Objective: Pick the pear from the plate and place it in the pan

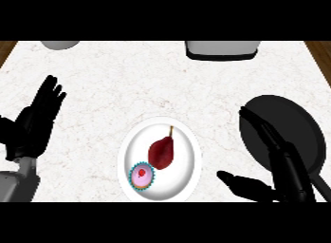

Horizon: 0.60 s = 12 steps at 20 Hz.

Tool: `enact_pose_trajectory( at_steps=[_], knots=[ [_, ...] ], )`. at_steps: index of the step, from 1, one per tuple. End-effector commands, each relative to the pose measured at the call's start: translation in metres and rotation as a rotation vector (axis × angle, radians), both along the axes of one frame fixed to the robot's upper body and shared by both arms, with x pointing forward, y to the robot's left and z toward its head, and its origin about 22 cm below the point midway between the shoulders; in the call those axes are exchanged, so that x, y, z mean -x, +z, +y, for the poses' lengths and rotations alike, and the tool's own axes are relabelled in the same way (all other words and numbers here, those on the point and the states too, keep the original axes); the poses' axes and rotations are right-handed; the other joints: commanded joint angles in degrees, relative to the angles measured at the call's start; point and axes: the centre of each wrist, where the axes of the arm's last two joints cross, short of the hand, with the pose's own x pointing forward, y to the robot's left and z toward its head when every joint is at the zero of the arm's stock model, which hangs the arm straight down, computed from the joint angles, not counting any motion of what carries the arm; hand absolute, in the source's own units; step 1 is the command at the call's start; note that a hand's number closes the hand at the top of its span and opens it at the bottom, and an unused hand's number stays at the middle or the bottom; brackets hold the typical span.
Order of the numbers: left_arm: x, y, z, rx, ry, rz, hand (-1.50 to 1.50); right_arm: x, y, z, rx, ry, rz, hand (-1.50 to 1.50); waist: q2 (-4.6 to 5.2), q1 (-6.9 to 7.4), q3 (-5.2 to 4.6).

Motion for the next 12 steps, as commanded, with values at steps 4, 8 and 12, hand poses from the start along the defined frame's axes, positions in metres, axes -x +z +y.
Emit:
enact_pose_trajectory(
  at_steps=[4,8,12],
  knots=[
    [-0.002,0.0,-0.02,-0.003,-0.041,-0.001,0.0,-0.025,0.036,0.04,0.285,0.022,0.155,-1.5,0.3,1.81,-0.05],
    [0.0,0.006,-0.006,0.002,-0.041,0.0,0.0,-0.052,0.058,0.059,0.398,0.036,0.258,-1.5,0.31,2.16,0.03],
    [-0.006,0.007,-0.01,0.01,-0.038,-0.009,0.0,-0.067,0.055,0.086,0.497,0.1,0.421,-1.5,0.44,2.23,0.04]
  ],
)
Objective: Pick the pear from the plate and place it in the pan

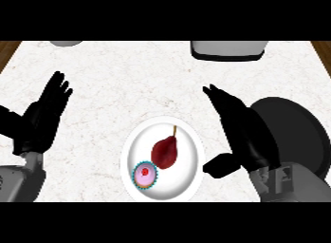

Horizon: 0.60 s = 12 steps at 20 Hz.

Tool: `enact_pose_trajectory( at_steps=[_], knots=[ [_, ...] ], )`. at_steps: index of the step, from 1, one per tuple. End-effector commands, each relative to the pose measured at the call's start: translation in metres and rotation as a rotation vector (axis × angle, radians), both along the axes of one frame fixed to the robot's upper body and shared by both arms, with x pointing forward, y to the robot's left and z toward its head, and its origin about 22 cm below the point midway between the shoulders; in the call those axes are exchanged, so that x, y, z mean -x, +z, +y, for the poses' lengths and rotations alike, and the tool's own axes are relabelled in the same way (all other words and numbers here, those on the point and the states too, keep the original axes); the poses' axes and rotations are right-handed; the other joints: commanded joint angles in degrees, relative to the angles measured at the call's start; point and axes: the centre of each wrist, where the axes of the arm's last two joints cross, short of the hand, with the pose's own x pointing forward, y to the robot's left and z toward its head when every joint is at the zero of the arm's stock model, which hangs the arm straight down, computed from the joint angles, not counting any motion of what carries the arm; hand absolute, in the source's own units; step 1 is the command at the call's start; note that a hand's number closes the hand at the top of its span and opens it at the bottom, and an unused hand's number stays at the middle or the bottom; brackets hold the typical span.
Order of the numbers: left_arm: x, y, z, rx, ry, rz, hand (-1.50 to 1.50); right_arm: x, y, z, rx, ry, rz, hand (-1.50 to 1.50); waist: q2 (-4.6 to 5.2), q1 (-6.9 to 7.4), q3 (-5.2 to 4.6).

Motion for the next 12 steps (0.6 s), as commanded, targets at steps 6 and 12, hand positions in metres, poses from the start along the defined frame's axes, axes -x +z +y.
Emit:
enact_pose_trajectory(
  at_steps=[6,12],
  knots=[
    [0.003,-0.006,0.009,0.003,0.008,0.005,0.0,0.0,-0.019,0.054,0.218,0.107,0.384,-1.5,-0.06,-0.54,0.06],
    [0.008,0.0,0.006,-0.002,0.005,-0.01,0.0,0.001,0.003,0.074,0.323,0.134,0.361,-1.5,-0.21,-0.99,0.08]
  ],
)
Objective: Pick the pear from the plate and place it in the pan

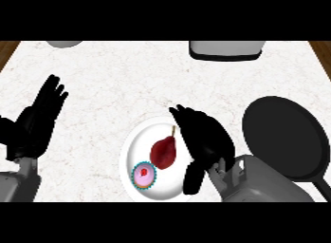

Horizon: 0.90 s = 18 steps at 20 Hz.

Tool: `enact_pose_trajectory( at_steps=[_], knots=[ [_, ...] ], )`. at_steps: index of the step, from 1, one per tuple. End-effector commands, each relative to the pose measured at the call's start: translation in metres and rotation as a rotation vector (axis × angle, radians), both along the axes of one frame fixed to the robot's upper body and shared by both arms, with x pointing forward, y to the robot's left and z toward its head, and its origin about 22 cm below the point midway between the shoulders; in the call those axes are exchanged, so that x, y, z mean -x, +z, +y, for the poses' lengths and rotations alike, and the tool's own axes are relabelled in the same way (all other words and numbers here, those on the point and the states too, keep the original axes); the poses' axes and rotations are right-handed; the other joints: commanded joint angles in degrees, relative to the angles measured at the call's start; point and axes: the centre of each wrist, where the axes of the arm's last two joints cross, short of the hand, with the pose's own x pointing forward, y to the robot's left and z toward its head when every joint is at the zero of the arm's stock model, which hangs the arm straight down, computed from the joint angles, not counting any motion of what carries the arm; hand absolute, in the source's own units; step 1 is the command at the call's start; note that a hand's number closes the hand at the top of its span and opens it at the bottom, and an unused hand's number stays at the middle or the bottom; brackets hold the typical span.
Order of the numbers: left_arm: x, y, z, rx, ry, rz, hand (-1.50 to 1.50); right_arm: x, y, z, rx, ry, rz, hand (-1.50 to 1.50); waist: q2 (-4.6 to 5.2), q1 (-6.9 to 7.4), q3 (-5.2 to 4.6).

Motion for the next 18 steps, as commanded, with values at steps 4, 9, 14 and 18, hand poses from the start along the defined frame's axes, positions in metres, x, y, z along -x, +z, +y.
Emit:
enact_pose_trajectory(
  at_steps=[4,9,14,18],
  knots=[
    [0.008,-0.004,-0.005,0.016,-0.006,0.01,0.0,0.004,0.002,0.037,0.28,-0.033,-0.007,-1.5,-0.13,0.08,-0.04],
    [0.001,0.009,-0.012,-0.007,0.01,0.001,0.0,0.007,0.003,0.053,0.286,-0.039,-0.013,-1.5,-0.14,-0.33,0.03],
    [-0.003,0.001,-0.007,-0.005,0.014,0.008,0.0,-0.002,-0.006,0.069,0.243,-0.02,-0.025,-1.5,0.03,-0.32,0.04],
    [0.002,0.0,0.003,0.016,0.004,0.008,0.0,-0.014,-0.013,0.079,0.295,-0.045,0.038,-1.5,0.02,-0.01,0.02]
  ],
)
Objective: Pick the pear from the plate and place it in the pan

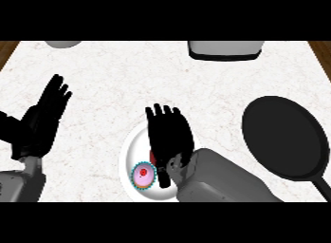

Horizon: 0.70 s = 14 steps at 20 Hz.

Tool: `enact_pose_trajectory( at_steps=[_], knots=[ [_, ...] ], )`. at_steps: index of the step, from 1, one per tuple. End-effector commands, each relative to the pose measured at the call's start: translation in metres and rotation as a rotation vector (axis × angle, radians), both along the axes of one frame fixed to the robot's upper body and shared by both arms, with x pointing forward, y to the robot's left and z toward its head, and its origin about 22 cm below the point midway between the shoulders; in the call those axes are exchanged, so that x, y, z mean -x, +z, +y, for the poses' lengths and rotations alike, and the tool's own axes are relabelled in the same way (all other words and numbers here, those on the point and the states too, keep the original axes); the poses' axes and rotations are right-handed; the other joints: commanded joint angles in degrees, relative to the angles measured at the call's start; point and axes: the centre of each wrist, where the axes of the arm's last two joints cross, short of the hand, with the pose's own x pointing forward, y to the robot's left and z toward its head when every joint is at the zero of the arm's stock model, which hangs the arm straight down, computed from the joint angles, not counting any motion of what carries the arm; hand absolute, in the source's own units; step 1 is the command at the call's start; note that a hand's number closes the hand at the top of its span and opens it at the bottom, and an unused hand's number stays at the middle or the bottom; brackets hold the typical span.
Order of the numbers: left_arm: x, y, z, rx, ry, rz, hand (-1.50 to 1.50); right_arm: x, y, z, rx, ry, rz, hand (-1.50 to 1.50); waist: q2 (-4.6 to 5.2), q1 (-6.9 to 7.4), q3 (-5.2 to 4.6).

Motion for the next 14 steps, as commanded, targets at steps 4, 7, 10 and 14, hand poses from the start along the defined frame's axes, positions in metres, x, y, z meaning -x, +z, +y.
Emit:
enact_pose_trajectory(
  at_steps=[4,7,10,14],
  knots=[
    [-0.01,-0.002,-0.002,0.011,0.004,-0.006,0.0,-0.007,-0.016,0.015,0.162,-0.139,0.054,-1.5,0.13,-0.19,-0.01],
    [0.005,-0.008,0.001,-0.001,0.008,-0.012,0.0,-0.025,-0.036,0.0,0.187,-0.153,0.057,-1.5,0.1,0.23,0.02],
    [-0.001,0.011,-0.002,-0.002,-0.003,-0.014,0.0,-0.026,-0.018,0.005,0.136,-0.146,0.055,-1.5,0.02,0.16,0.04],
    [-0.013,0.012,0.009,0.005,0.021,-0.014,0.0,-0.022,-0.047,-0.005,0.183,-0.116,0.1,-1.5,0.05,-0.27,0.04]
  ],
)
